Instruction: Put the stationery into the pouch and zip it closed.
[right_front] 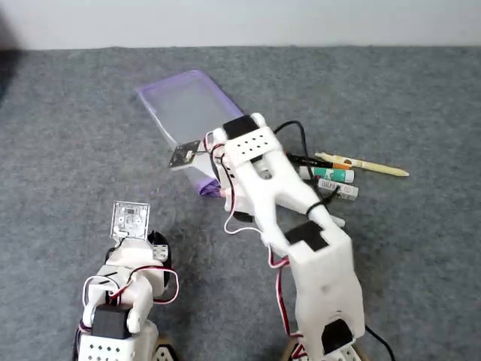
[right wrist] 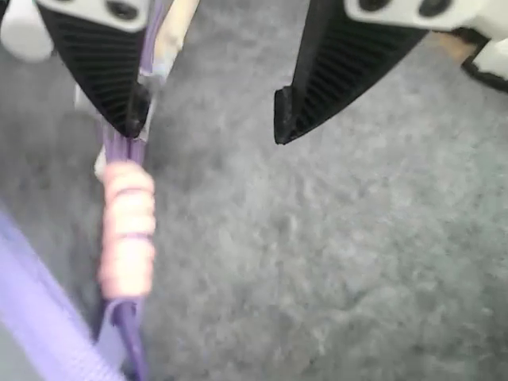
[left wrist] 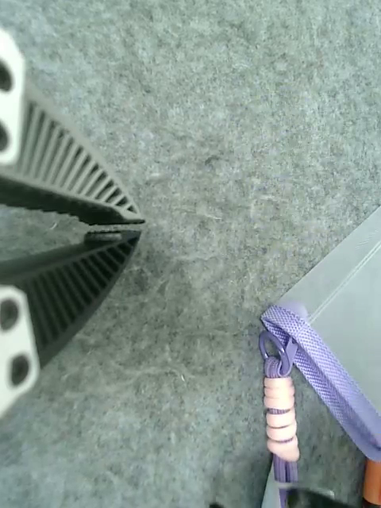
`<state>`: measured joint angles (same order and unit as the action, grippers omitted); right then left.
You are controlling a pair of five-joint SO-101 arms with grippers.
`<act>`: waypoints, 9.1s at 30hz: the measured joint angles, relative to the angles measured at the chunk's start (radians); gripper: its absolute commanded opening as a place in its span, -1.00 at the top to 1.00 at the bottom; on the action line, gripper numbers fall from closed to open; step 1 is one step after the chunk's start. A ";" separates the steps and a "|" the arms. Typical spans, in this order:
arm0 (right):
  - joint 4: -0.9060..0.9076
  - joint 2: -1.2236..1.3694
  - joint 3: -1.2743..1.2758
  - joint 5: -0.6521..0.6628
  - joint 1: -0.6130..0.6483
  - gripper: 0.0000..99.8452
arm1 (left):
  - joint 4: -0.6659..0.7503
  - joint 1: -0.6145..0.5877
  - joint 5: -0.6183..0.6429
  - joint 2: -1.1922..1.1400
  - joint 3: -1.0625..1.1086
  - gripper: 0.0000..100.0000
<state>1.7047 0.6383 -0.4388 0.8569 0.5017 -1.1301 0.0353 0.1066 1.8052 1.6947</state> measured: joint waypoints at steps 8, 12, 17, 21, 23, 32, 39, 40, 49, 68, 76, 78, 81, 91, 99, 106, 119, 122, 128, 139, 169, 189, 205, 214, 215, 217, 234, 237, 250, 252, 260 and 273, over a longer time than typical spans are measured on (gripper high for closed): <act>0.006 0.143 -0.241 0.072 0.003 0.46 | 0.000 0.000 0.000 0.000 0.000 0.97; 0.044 0.143 -0.328 0.072 0.005 0.46 | 0.000 0.000 0.000 0.000 0.000 0.97; 0.046 0.143 -0.358 0.074 0.005 0.46 | 0.000 0.000 0.000 0.000 0.000 0.97; 0.046 0.143 -0.361 0.077 0.014 0.46 | 0.000 0.000 0.000 0.000 0.000 0.97; 0.046 0.152 -0.362 0.100 0.023 0.46 | 0.000 0.000 0.000 0.000 0.000 0.97; 0.003 0.242 -0.373 0.143 0.051 0.46 | 0.000 0.000 0.000 0.000 0.000 0.97; -0.031 0.247 -0.394 0.143 0.052 0.46 | 0.000 0.000 0.000 0.000 0.000 0.97; -0.025 0.247 -0.407 0.143 0.052 0.46 | 0.000 0.000 0.000 0.000 0.000 0.97; -0.052 0.287 -0.439 0.143 0.052 0.46 | 0.000 0.000 0.000 0.000 0.000 0.97; 0.044 0.351 -0.460 0.143 0.124 0.98 | 0.000 0.000 0.000 0.000 0.000 0.97; 0.046 0.336 -0.460 0.051 0.081 0.96 | 0.000 0.000 0.000 0.000 0.000 0.97; 0.046 0.336 -0.460 0.046 0.081 0.85 | 0.000 0.000 0.000 0.000 0.000 0.97; 0.046 0.336 -0.460 0.040 0.083 0.67 | 0.000 0.000 0.000 0.000 0.000 0.97; 0.046 0.338 -0.460 -0.005 0.123 0.89 | 0.000 0.000 0.000 0.000 0.000 0.97; 0.046 0.347 -0.460 -0.006 0.097 0.98 | 0.000 0.000 0.000 0.000 0.000 0.97; 0.049 0.199 -0.460 -0.012 0.044 0.98 | 0.000 0.000 0.000 0.000 0.000 0.97; 0.049 0.018 -0.460 -0.161 0.094 0.98 | 0.000 0.000 0.000 0.000 0.000 0.97; 0.049 0.017 -0.460 -0.187 0.121 0.98 | 0.000 0.000 0.000 0.000 0.000 0.97; 0.049 -0.025 -0.460 -0.219 0.189 0.98 | 0.000 0.000 0.000 0.000 0.000 0.97; 0.049 -0.026 -0.460 -0.258 0.322 0.98 | 0.000 0.000 0.000 0.000 0.000 0.97; 0.049 -0.014 -0.460 -0.301 0.301 0.98 | 0.155 -0.295 0.077 0.000 -0.167 0.65; 0.049 -0.057 -0.460 -0.327 0.301 0.98 | 0.419 -0.172 0.155 0.000 -0.029 0.65; 0.051 -0.074 -0.451 -0.328 0.336 0.98 | 0.419 -0.190 0.155 0.000 0.000 0.65; 0.051 -0.247 -0.284 -0.330 0.377 0.98 | 0.419 -0.221 0.153 0.000 0.000 0.65; 0.051 -0.258 -0.282 -0.330 0.377 0.98 | 0.419 -0.219 0.152 0.000 0.000 0.65; 0.051 -0.269 -0.279 -0.330 0.381 0.98 | 0.419 -0.210 0.149 0.000 -0.002 0.65; 0.052 -0.319 -0.170 -0.330 0.450 0.98 | 0.391 -0.178 0.086 0.000 -0.002 0.65; 0.052 -0.353 -0.126 -0.334 0.451 0.98 | 0.391 -0.170 0.086 0.000 -0.002 0.65; 0.052 -0.407 -0.092 -0.358 0.465 0.98 | 0.391 -0.114 0.086 0.000 -0.002 0.97; 0.052 -0.430 -0.064 -0.358 0.466 0.98 | 0.391 -0.112 0.086 0.000 -0.002 0.98; 0.052 -0.615 0.130 -0.359 0.442 0.98 | 0.391 -0.118 0.086 -0.002 -0.002 0.98; 0.052 -0.968 0.448 -0.359 0.216 0.98 | 0.311 -0.210 0.086 -0.002 -0.008 0.98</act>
<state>1.7568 -0.3299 0.0092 0.4979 0.7181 -0.8186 -0.1749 0.1926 1.8036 1.6870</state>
